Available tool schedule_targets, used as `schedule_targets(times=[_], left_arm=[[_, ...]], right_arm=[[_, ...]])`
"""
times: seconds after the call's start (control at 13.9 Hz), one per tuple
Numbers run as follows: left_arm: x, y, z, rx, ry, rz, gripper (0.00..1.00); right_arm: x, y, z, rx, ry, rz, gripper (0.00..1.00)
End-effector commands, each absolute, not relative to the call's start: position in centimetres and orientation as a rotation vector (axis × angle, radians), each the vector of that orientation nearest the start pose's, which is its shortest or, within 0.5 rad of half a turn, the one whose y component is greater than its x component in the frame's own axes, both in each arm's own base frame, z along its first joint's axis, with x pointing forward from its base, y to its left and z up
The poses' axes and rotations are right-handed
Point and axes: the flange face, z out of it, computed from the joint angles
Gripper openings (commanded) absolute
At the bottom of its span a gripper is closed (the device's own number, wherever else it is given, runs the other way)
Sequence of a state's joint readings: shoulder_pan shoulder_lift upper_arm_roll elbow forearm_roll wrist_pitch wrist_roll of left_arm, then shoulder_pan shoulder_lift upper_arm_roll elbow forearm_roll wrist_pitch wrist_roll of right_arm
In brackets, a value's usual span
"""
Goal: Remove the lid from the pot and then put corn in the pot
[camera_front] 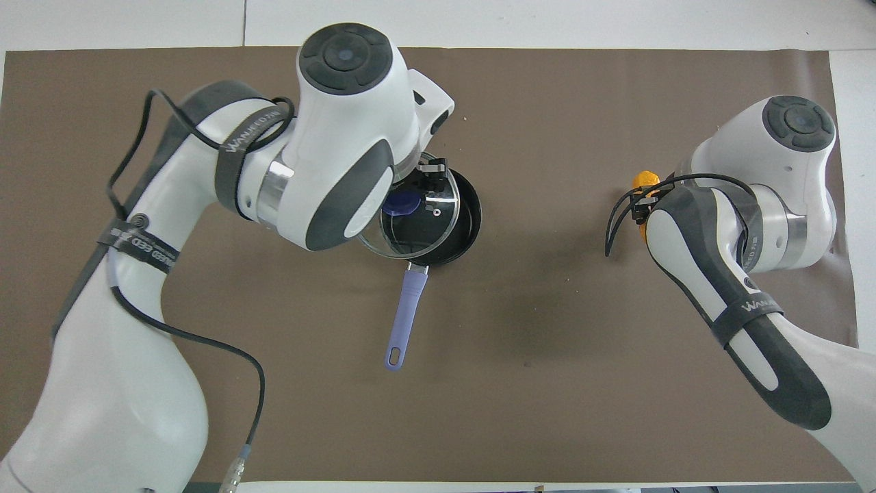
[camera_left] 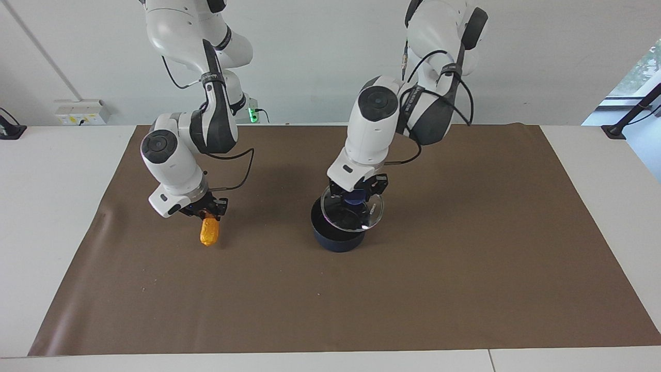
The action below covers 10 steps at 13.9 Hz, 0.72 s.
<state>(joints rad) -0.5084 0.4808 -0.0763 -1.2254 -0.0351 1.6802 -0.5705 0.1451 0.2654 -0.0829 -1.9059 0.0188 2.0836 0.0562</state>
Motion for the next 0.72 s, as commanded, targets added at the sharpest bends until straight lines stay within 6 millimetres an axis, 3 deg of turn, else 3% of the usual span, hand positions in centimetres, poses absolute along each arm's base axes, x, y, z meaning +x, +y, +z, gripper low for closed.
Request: schedule_targets(times=[0.0,0.07,0.22,0.29,0.36,0.43,0.65], left_arm=[[60.7,-29.0,53.7,-3.202,-0.130,0.115,0.00],[61.9,-25.0,54.1,-3.201,-0.118,0.132,0.00],[63.7,-16.9,53.1,-3.195,-0.091,0.179,0.00],[64.1,-12.0,52.1,-3.197,-0.098,0.183,0.00],[64.2,-8.5,51.3,-3.204,-0.087,0.168,0.00],[63.7,-4.9,49.7,-3.203,-0.073,0.157,0.00],[61.2,1.0,43.6,-3.198,-0.125,0.087,0.00]], right_arm=[[61.1,7.7,38.4,-3.127,-0.040,0.098,0.00],[61.6,10.1,40.4,-3.122,-0.068,0.088,0.00],[62.4,17.8,45.0,-3.114,0.007,0.037,0.00],[62.4,21.3,46.2,-3.107,0.033,0.001,0.00],[62.2,24.3,46.8,-3.096,0.059,-0.028,0.00],[61.6,26.6,46.3,-3.093,0.095,-0.029,0.00],[58.5,36.6,42.5,-3.077,0.123,-0.076,0.00]])
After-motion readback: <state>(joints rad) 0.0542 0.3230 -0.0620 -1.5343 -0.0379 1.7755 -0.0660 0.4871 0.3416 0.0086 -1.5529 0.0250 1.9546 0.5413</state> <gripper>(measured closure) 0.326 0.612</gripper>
